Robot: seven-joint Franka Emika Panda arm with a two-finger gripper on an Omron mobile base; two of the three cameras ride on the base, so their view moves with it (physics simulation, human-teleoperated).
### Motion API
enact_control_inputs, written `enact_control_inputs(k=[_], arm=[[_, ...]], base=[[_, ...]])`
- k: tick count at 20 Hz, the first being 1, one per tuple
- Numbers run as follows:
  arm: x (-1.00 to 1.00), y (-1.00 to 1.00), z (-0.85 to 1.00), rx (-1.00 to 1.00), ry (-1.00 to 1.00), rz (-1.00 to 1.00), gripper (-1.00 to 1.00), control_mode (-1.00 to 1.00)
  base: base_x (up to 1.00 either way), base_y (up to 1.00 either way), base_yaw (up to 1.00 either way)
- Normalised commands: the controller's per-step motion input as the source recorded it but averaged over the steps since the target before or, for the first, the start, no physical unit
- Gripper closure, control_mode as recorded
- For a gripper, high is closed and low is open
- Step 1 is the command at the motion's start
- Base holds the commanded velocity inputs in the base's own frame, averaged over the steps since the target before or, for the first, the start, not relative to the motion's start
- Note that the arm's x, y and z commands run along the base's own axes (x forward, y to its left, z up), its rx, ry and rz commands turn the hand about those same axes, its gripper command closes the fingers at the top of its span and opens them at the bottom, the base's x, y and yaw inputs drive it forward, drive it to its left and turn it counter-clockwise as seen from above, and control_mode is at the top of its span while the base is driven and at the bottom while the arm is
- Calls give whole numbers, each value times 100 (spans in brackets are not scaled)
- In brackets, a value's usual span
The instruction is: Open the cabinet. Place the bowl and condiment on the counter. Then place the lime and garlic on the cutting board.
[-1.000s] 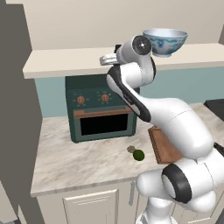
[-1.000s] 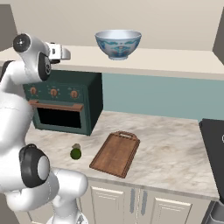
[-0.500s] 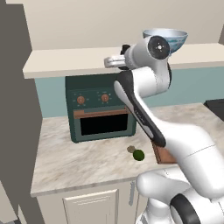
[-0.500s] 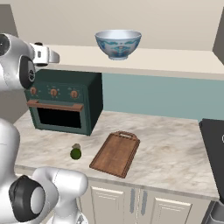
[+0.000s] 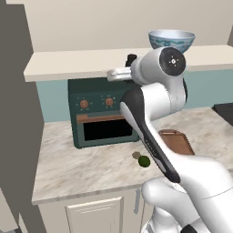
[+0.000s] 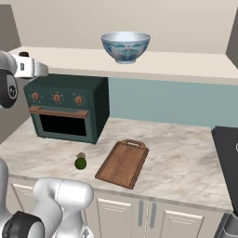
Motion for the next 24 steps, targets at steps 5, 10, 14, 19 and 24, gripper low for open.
enact_control_inputs(k=[5,10,14,19,24], arm=[[-44,27,-14,0,3,0,100,-100],[-20,24,-23,0,6,0,100,-100],[-6,21,-27,0,9,0,100,-100],[0,25,-37,0,12,0,100,-100],[0,29,-44,0,11,0,100,-100]], base=[[0,0,0],[0,0,0],[0,0,0],[0,0,0],[0,0,0]])
